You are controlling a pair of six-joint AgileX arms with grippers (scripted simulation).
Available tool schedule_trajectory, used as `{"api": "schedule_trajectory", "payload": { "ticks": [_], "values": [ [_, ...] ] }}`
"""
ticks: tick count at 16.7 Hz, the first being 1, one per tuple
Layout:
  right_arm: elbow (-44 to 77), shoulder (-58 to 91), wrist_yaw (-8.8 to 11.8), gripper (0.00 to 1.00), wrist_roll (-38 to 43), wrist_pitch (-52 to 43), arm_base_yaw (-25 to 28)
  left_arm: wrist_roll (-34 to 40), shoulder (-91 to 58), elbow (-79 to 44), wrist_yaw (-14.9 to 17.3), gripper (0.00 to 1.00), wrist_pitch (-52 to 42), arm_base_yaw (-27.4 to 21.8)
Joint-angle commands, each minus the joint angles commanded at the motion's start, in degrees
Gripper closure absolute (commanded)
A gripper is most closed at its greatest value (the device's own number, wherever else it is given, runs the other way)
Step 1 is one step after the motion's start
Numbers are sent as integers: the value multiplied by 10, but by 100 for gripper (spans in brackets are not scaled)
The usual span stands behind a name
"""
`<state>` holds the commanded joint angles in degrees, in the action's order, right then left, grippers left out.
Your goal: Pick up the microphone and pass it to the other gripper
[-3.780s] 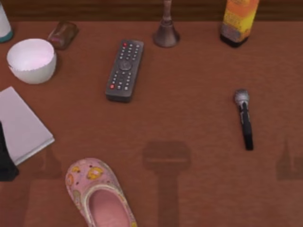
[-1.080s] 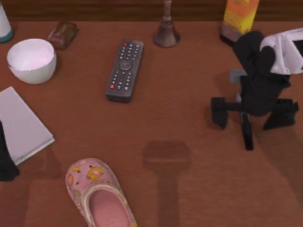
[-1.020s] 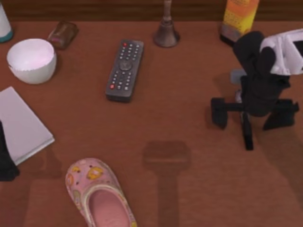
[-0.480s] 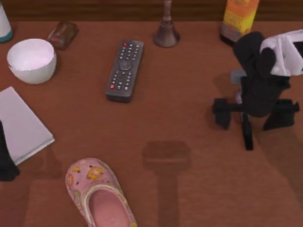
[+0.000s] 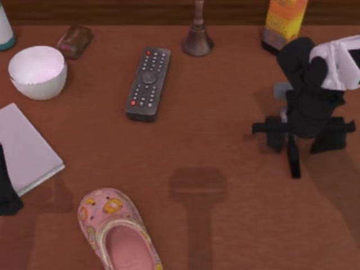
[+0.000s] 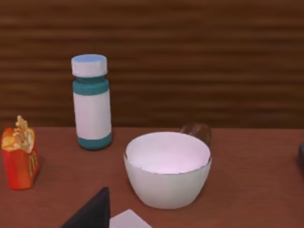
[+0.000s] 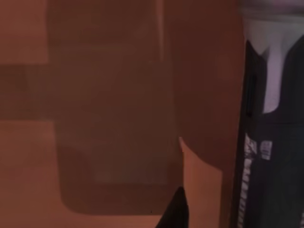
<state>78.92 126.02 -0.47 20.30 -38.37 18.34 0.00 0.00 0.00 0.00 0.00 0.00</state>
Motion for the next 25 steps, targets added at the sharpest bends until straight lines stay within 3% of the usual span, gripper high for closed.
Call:
{"api": "schedule_trajectory", "payload": {
  "ticks": [2,9,10,13,18,25],
  "values": [
    [0,0,0,100,0,0,0,0,0,0,0,0,0,0],
    [0,0,0,100,0,0,0,0,0,0,0,0,0,0],
    [9,-32,-21,100,-12,-16,-2,0,0,0,0,0,0,0],
    [6,-35,-14,100,-17,3,-1,0,0,0,0,0,0,0],
    [-28,-62,36,100,-47,144,-1,0,0,0,0,0,0,0],
    [-135,-126,152,100,-114,510,-5,0,0,0,0,0,0,0]
  ]
}}
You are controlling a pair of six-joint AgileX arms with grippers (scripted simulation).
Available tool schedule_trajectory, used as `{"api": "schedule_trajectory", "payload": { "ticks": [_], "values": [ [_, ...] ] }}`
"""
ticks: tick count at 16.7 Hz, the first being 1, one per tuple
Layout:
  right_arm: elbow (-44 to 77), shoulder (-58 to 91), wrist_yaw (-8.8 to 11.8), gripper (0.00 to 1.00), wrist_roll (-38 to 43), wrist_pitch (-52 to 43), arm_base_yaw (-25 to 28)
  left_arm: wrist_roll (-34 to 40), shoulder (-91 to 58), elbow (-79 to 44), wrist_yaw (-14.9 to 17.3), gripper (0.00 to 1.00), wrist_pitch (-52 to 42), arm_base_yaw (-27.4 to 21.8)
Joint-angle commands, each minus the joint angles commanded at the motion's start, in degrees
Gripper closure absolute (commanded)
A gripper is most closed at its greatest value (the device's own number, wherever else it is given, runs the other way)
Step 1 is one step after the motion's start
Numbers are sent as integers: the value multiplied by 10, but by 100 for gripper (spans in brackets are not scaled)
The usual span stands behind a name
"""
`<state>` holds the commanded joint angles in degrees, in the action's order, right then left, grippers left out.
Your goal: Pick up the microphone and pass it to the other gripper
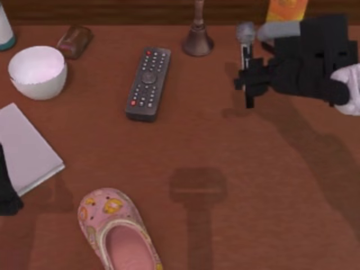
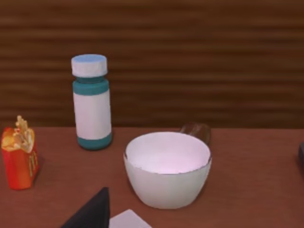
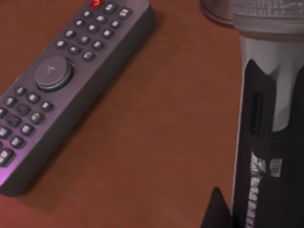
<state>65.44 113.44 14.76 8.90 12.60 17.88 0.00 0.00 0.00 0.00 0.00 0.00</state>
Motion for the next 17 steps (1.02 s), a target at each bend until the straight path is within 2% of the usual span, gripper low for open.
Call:
{"api": "schedule_trajectory", "payload": {
  "ticks": [4,8,11,15,17],
  "values": [
    [-62,-52,64,100,-39,203,-3,0,0,0,0,0,0,0],
    [-98,-100,108,100,-70,323,-6,0,0,0,0,0,0,0],
    [-106,-115,119,100,-79,350,-7,0,0,0,0,0,0,0],
    [-104,-113,118,100,-77,349,-4,0,0,0,0,0,0,0],
    [-108,-121,110,100,-77,346,6,0,0,0,0,0,0,0]
  ]
}}
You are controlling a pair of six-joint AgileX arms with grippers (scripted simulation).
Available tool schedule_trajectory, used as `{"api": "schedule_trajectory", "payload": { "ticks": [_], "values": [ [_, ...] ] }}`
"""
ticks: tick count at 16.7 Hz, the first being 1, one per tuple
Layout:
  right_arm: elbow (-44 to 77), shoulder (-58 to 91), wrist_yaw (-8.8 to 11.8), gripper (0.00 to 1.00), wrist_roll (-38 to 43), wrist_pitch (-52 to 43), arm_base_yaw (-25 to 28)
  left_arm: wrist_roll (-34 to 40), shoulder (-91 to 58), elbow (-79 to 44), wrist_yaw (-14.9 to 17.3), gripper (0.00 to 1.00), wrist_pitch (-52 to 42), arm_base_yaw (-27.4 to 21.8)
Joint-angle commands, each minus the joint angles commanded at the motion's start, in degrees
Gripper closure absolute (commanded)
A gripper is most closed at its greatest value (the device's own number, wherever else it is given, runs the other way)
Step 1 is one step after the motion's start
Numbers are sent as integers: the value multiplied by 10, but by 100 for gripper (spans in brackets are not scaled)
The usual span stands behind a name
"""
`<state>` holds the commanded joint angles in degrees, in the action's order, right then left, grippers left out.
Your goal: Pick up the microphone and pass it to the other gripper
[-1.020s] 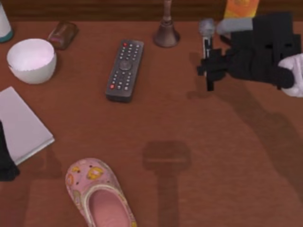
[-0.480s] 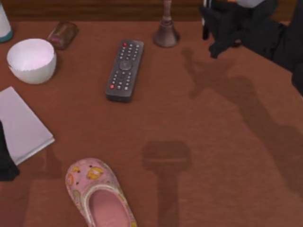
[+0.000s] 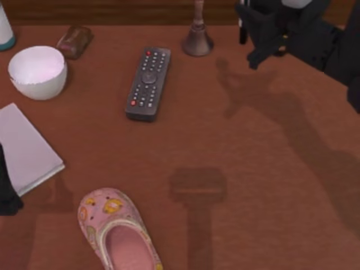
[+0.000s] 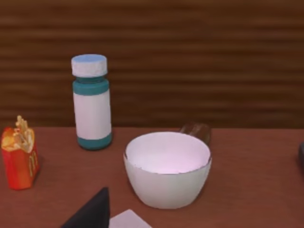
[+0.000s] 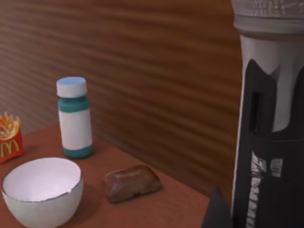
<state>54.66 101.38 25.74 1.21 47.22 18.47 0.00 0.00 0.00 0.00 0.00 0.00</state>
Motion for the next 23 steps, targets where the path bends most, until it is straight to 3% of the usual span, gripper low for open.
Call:
{"api": "schedule_trajectory", "payload": {
  "ticks": [2,7,9,23],
  "values": [
    [-13,-24,-28,100,2,-8,29,0,0,0,0,0,0,0],
    [-59,-110,-130,100,8,-35,135,0,0,0,0,0,0,0],
    [-71,-135,-159,100,10,-43,165,0,0,0,0,0,0,0],
    [-75,-142,-166,100,10,-45,172,-1,-8,-7,-3,0,4,-7]
  ]
}}
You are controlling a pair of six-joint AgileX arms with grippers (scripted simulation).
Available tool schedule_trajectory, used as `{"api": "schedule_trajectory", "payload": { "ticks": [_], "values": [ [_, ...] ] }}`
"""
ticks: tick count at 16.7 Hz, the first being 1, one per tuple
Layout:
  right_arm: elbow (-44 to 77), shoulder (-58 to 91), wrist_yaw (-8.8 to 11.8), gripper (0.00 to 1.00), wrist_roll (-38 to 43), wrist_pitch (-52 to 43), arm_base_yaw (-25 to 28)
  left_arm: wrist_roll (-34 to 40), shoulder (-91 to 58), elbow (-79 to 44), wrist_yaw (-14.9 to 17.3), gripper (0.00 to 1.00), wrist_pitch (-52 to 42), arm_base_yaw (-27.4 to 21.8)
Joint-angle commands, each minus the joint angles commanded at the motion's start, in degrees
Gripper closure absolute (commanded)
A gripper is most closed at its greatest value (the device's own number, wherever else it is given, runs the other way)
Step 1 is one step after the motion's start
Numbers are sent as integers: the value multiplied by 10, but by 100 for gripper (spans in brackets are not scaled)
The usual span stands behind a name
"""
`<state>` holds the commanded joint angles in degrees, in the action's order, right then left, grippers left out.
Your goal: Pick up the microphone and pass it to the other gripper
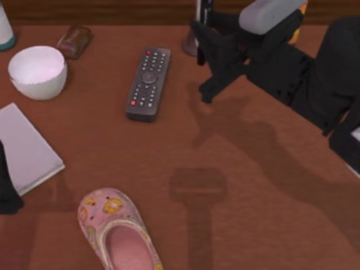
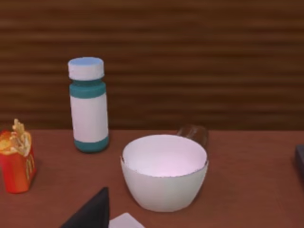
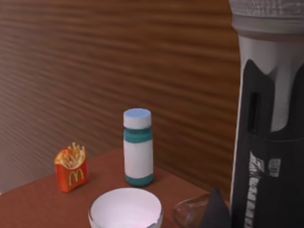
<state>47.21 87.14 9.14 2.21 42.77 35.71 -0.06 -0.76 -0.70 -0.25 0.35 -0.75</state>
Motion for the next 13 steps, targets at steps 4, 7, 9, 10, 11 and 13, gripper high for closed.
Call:
{"api": "schedule_trajectory", "payload": {
  "ticks": [4,7,9,10,11,13],
  "values": [
    [0,0,0,100,0,0,0,-5,-87,-67,-30,0,33,-79],
    [0,0,0,100,0,0,0,-10,-209,-147,-69,0,72,-172],
    [0,0,0,100,0,0,0,-13,-302,-204,-97,0,100,-241],
    [0,0,0,100,0,0,0,-15,-348,-233,-111,0,115,-275],
    [0,0,0,100,0,0,0,-16,-393,-261,-125,0,128,-308],
    [0,0,0,100,0,0,0,-19,-478,-314,-149,0,154,-369]
  ]
}}
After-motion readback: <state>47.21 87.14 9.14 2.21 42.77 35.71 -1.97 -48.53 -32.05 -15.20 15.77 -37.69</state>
